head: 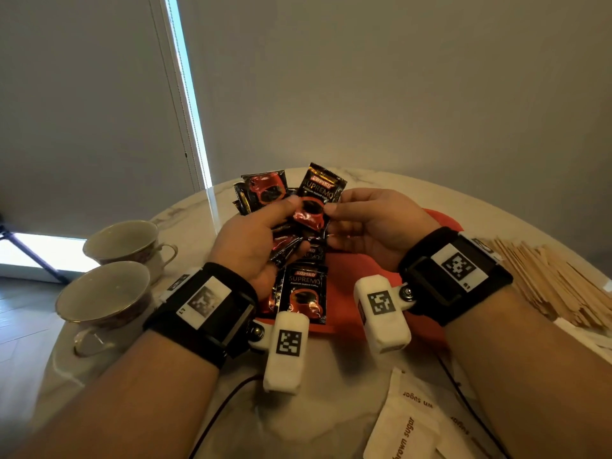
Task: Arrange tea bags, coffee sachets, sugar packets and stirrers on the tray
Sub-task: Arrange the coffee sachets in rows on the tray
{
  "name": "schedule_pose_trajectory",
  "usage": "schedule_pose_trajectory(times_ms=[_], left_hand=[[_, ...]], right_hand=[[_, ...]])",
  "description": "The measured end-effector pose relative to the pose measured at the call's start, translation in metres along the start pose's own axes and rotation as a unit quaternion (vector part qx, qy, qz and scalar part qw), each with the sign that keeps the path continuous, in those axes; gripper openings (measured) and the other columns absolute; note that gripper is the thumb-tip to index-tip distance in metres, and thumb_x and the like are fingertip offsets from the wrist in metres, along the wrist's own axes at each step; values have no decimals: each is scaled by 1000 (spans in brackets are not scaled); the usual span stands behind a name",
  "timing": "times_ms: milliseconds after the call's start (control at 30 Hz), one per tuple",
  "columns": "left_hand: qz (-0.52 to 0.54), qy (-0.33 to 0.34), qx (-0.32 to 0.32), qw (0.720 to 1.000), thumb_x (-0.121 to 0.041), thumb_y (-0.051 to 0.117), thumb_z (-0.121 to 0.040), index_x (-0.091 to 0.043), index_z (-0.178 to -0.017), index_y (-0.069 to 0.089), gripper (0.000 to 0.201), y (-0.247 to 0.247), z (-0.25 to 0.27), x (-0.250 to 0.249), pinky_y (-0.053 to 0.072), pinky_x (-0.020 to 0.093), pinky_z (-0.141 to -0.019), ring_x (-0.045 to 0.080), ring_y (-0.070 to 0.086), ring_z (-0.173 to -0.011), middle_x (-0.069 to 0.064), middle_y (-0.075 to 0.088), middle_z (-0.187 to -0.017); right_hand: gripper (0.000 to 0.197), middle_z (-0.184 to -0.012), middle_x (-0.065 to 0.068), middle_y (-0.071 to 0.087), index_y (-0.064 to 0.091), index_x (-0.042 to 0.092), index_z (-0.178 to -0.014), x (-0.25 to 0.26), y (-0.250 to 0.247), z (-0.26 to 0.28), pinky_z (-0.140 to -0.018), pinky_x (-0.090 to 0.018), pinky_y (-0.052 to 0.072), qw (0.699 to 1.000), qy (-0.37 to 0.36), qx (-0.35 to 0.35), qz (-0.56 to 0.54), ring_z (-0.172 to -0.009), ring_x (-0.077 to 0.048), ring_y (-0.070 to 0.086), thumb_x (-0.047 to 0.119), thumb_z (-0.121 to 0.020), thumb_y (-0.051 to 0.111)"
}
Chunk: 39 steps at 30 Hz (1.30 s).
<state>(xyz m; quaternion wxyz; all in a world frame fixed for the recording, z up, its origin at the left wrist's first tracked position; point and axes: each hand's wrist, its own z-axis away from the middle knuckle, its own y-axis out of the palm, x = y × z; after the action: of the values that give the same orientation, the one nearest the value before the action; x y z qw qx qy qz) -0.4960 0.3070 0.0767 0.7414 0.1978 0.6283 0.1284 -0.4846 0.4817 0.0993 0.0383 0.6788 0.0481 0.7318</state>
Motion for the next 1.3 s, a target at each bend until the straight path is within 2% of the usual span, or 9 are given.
schedule_pose_trajectory(times_ms=[133,200,300,400,633,833,967,1100,1300], left_hand=[[49,-10,-16,999,-27,62,-99,-7,-112,69,25,-3,0,-7,59,34,-60,26,73,-78,13,76,-91],[55,-10,-31,998,-26,60,-98,-6,-115,68,28,-6,-2,-9,59,34,-60,27,74,-80,14,77,-95],[47,-23,-35,998,-20,58,-99,-8,-112,67,20,-7,0,-11,59,32,-57,26,74,-78,12,78,-96],[31,-30,-28,999,-16,59,-101,-7,-111,68,17,-4,2,-12,60,29,-55,22,74,-75,10,78,-94],[19,-22,-30,999,-16,67,-99,-3,-117,68,22,-3,4,-11,63,30,-54,23,78,-72,14,80,-102],[41,-38,-7,998,-17,58,-99,-4,-124,65,29,-6,4,-15,60,31,-54,25,75,-74,14,76,-96],[45,-46,21,998,-15,51,-94,-3,-117,65,29,-6,7,-17,58,31,-54,28,73,-75,16,75,-94],[10,-52,29,998,-13,55,-100,-3,-114,66,21,-5,7,-14,62,31,-54,28,78,-81,15,79,-97],[-38,-59,58,996,-13,68,-98,-3,-112,69,18,-1,9,-8,62,32,-56,31,79,-91,15,80,-101]], right_hand=[[6,-81,-9,70,66,7,-93,0,-19,-5,-63,-31,58,990,4,-134,-37,-66,-16,64,2,-90,68],[5,-73,-7,68,64,6,-94,-7,-33,-9,-59,-30,56,980,43,-191,-14,-61,-15,61,1,-91,66],[4,-62,-6,62,63,2,-93,-19,-45,-10,-57,-31,56,965,123,-220,73,-61,-17,60,-1,-91,64],[7,-77,-11,63,66,-2,-94,-22,-46,-13,-59,-31,55,956,158,-211,131,-66,-19,62,-4,-88,68],[12,-87,-13,69,70,-2,-97,-16,-36,-19,-74,-32,60,949,176,-181,187,-77,-20,66,0,-86,75],[11,-83,-13,70,70,-1,-94,-14,-32,-20,-57,-27,59,944,195,-181,197,-69,-18,67,3,-86,77],[10,-81,-14,69,70,-3,-95,-15,-31,-20,-62,-28,60,945,195,-178,191,-67,-19,66,2,-87,76],[16,-79,-11,67,68,-3,-102,-15,-35,-18,-71,-29,58,953,188,-166,170,-69,-18,65,4,-89,74],[8,-54,2,59,68,9,-92,-16,-36,-11,-70,-31,55,974,121,-168,87,-63,-15,60,17,-94,70]])
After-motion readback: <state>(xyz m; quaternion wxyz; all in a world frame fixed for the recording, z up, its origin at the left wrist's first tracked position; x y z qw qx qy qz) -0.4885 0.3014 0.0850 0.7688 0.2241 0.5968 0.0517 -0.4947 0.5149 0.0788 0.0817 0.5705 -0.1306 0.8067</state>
